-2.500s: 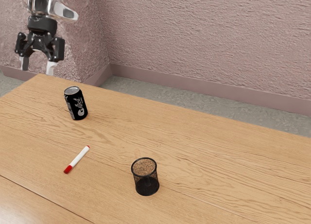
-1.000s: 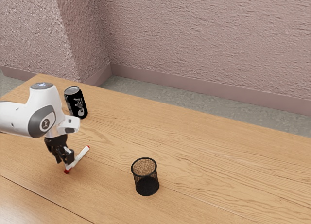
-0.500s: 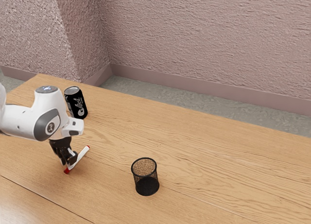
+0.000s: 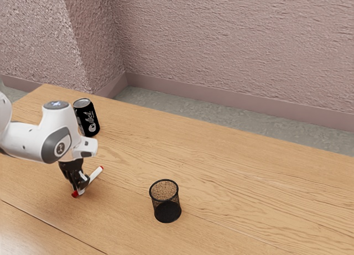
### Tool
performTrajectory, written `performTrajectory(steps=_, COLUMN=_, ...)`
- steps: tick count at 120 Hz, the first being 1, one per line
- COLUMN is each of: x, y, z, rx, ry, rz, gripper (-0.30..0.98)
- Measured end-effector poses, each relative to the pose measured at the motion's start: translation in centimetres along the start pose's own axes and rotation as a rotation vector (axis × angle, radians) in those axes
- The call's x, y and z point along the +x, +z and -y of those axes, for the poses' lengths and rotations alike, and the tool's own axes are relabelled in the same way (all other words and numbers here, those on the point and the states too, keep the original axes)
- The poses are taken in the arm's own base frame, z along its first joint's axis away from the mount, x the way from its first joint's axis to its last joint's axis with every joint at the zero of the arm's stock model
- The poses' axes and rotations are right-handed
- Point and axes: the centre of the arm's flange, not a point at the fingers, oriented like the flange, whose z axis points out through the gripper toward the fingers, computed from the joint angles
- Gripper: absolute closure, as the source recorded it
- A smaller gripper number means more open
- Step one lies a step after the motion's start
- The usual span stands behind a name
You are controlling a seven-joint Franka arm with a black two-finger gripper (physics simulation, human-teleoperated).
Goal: Put the marker into the pen holder.
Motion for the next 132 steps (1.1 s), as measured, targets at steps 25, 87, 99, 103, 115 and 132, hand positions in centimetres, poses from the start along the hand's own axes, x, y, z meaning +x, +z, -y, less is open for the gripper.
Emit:
performTrajectory(steps=25, x=0.1, y=0.1, z=-0.2, rx=0.003, ry=-0.001, rz=0.000, gripper=0.71)
performTrajectory(steps=87, x=7.7, y=-10.5, z=-4.5, rx=0.082, ry=0.114, rz=-0.160, gripper=0.79)
performTrajectory(steps=99, x=11.0, y=-15.1, z=-8.0, rx=0.101, ry=0.179, rz=-0.189, gripper=0.79)
performTrajectory(steps=103, x=11.8, y=-16.4, z=-9.1, rx=0.102, ry=0.196, rz=-0.191, gripper=0.79)
performTrajectory(steps=115, x=14.0, y=-20.2, z=-13.3, rx=0.097, ry=0.251, rz=-0.166, gripper=0.79)
performTrajectory(steps=132, x=15.4, y=-22.2, z=-19.1, rx=0.071, ry=0.305, rz=-0.017, gripper=0.79)
